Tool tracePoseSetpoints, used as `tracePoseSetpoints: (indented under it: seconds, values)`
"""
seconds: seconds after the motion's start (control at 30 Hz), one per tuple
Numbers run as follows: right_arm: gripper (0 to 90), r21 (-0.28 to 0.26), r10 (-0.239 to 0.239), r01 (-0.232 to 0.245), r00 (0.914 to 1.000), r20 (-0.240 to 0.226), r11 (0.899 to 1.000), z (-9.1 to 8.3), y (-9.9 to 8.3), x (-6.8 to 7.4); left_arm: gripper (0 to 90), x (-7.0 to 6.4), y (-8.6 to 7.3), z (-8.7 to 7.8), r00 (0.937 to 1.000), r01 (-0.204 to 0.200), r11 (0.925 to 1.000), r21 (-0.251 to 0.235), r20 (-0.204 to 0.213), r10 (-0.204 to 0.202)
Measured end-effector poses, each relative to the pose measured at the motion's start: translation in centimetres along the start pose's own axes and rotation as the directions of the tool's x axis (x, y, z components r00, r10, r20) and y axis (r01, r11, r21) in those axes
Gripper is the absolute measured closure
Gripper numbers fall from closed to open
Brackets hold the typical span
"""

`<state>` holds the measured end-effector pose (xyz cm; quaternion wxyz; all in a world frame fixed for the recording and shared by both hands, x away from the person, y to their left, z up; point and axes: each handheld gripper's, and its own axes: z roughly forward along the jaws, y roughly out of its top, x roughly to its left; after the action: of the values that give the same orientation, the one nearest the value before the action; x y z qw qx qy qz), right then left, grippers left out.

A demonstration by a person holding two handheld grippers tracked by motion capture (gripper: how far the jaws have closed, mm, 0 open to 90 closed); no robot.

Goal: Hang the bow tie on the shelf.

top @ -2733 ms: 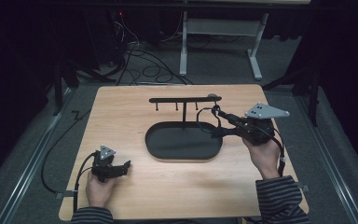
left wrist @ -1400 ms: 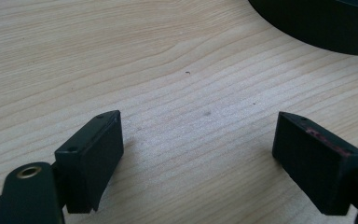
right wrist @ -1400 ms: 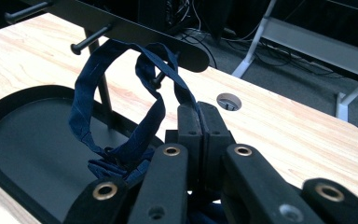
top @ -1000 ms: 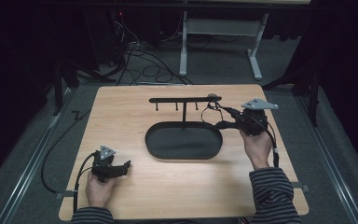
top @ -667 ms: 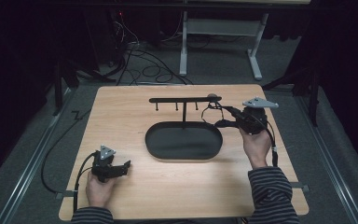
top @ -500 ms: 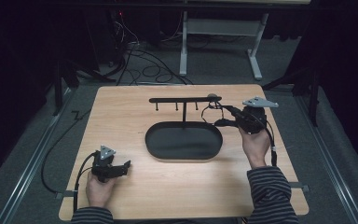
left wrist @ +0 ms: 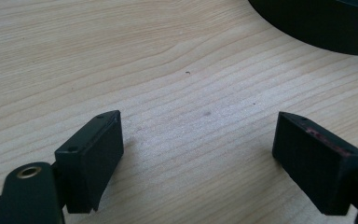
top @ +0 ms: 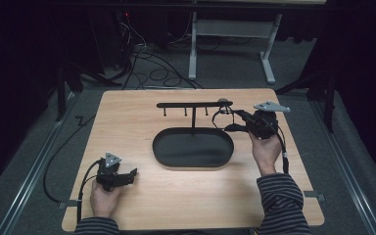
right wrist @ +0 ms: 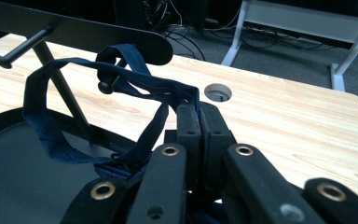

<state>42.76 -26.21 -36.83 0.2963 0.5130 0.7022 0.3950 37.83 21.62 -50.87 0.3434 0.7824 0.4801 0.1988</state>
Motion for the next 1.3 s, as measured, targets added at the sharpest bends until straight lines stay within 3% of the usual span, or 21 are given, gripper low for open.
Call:
tracePoseSetpoints:
  seconds: [0.37,0.7,1.3]
  values:
    - [90.0,0.021,-0.006,0.006,1.0,0.001,1.0,0.7,-0.2,0.2,17.0,0.0,0.0,0.0,1.0,-0.002,1.0,0.0,-0.001,0.002]
    - [90.0,-0.013,-0.007,0.007,0.9997,-0.024,1.0,0.2,0.4,0.5,17.0,0.0,0.0,0.0,1.0,-0.002,1.0,-0.001,-0.001,0.002]
    - [89.4,-0.027,0.01,-0.011,0.9993,-0.036,1.0,0.0,2.4,0.9,17.1,0.0,0.0,0.0,1.0,-0.001,1.0,-0.001,-0.002,0.001]
